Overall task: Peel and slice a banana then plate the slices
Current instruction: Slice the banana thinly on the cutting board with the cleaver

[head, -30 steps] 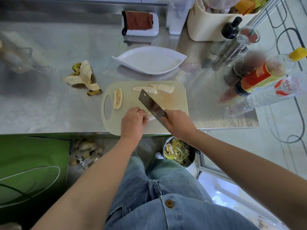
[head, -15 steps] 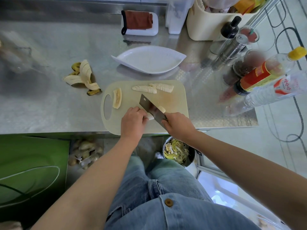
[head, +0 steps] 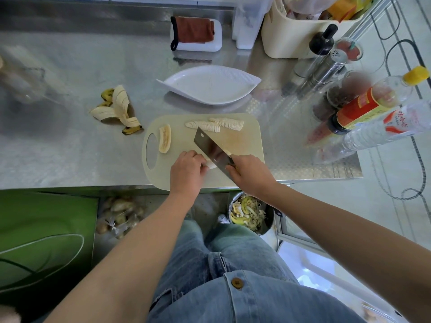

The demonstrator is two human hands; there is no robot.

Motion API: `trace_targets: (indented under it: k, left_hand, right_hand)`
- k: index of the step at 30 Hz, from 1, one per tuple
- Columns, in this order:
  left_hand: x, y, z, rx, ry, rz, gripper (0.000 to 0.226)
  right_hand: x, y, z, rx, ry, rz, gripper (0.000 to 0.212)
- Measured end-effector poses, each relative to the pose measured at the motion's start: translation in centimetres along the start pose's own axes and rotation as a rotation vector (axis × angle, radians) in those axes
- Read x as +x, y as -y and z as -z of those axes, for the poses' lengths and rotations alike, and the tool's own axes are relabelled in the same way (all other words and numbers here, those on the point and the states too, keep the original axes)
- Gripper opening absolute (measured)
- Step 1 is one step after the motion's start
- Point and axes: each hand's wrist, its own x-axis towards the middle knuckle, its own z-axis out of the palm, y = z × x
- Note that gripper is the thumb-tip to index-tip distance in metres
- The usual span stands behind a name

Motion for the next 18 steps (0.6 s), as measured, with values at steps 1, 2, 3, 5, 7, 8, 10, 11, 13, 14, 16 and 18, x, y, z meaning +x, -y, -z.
trace_targets:
  k: [1,2,3,5,7,8,10,11,13,14,16,18]
  left_hand:
    - [0.0,0.0,0.0,0.001,0.000,0.000,0.006]
    - [0.0,0.0,0.0,0.002,-0.001,0.000,0.006]
    - [0.0,0.0,0.0,0.004,-0.002,0.000,0.006]
    - [0.0,-0.1,0.0,0.006,-0.002,0.002,0.007]
    - [0.0,-0.1,0.1,0.004,-0.002,0.004,0.009]
    - [0.0,-0.1,0.1,0.002,-0.003,0.003,0.009]
    - [0.0,-0.1,0.1,0.000,-0.001,-0.001,0.008]
    - [0.0,0.0,0.1,0.000,0.001,-0.001,0.007]
    - [0.0,0.0,0.0,-0.002,0.004,-0.003,0.006]
    - [0.0,0.1,0.0,-0.003,0.004,-0.006,0.006]
    - [0.0,0.0,0.0,-0.004,-0.001,-0.009,0.006]
    - [-0.1,0.0,0.0,0.002,-0.010,-0.012,0.006]
  right_hand:
    - [0.0,0.0,0.0,-0.002,-0.001,-0.001,0.018]
    - [0.0,-0.1,-0.1,-0.008,0.000,-0.005,0.018]
    - [0.1,-0.1,-0.2,-0.019,0.003,-0.007,0.018]
    - [0.1,-0.3,-0.6,-0.046,0.015,-0.016,0.020]
    - [0.1,-0.4,-1.1,-0.060,0.032,-0.029,0.021]
    - [0.0,-0.5,-1.3,-0.058,0.037,-0.036,0.022]
    - [0.0,-0.6,-1.4,-0.053,0.045,-0.050,0.022]
    - [0.1,-0.6,-1.3,-0.054,0.049,-0.053,0.022]
    - [0.2,-0.6,-1.0,-0.056,0.054,-0.046,0.020]
    - [0.2,-0.5,-0.8,-0.050,0.047,-0.038,0.019]
    - [0.1,-0.5,-0.5,-0.021,0.009,-0.022,0.020]
    - [0.0,-0.4,-0.4,0.010,-0.018,-0.016,0.021]
